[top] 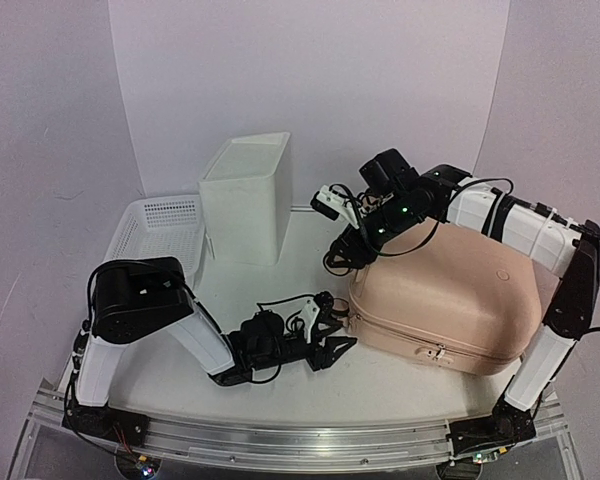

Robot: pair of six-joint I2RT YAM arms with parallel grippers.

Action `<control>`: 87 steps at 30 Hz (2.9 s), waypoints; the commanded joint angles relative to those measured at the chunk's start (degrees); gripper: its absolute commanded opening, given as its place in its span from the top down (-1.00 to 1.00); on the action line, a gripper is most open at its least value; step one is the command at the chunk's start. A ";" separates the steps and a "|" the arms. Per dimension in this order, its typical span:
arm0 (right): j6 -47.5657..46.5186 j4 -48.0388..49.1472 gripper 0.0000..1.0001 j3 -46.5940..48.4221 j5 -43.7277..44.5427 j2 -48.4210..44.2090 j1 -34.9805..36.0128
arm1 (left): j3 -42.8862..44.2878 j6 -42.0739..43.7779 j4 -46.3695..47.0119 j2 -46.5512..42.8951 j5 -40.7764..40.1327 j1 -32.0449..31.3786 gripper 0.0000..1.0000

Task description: Open, take out, and arrange the luggage

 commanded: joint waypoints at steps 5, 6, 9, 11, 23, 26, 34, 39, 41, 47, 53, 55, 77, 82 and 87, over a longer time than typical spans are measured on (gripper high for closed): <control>6.04 6.00 1.00 2.02 -1.75 -2.30 0.31 | 4.75 0.88 2.96 1.51 -8.88 0.38 -0.07; 6.17 5.95 1.00 2.23 -1.87 -2.27 0.30 | 4.97 0.26 2.71 1.53 -9.25 0.34 -0.15; 6.25 6.03 1.00 2.65 -2.17 -2.49 0.37 | 5.90 -0.10 1.01 1.82 -9.75 0.16 -0.14; 6.36 6.11 1.00 2.87 -2.46 -2.52 0.35 | 6.79 -0.10 -0.11 2.25 -9.99 -0.08 -0.07; 7.15 6.20 1.00 3.42 -2.62 -2.26 0.36 | 12.27 1.99 -9.94 1.85 -17.80 -2.90 0.43; 7.14 6.39 1.00 3.43 -2.66 -2.28 0.39 | 11.99 2.21 -10.19 1.71 -17.96 -2.96 0.54; 7.24 6.64 1.00 3.14 -2.82 -2.45 0.32 | 12.45 2.95 -9.89 1.64 -12.46 -3.22 0.57; 7.24 6.81 1.00 2.64 -2.76 -3.12 0.37 | 12.72 3.28 -9.61 1.61 -9.38 -3.21 0.39; 7.24 6.82 1.00 2.66 -2.86 -3.14 0.33 | 13.07 3.54 -9.50 1.78 -9.03 -3.11 0.37; 7.47 6.82 1.00 2.93 -3.19 -3.31 0.39 | 13.54 4.66 -8.80 2.14 -7.02 -2.88 0.50; 7.92 7.17 1.00 2.97 -3.17 -3.06 0.39 | 15.11 5.29 -9.01 2.12 -9.29 -2.76 0.82; 7.95 7.15 1.00 2.91 -3.12 -3.20 0.40 | 14.85 6.44 -9.10 1.49 -12.06 -2.72 0.98; 7.77 8.49 1.00 0.87 -2.90 -4.96 0.39 | 8.67 -5.19 -9.24 -4.16 3.28 0.81 0.20; 7.99 8.66 1.00 1.53 -2.91 -4.57 0.39 | 11.39 -5.77 -16.01 -3.56 -5.53 0.91 0.21; 8.30 8.73 1.00 1.97 -2.99 -4.28 0.39 | 14.76 -4.93 -23.10 -3.22 -14.60 -0.08 0.16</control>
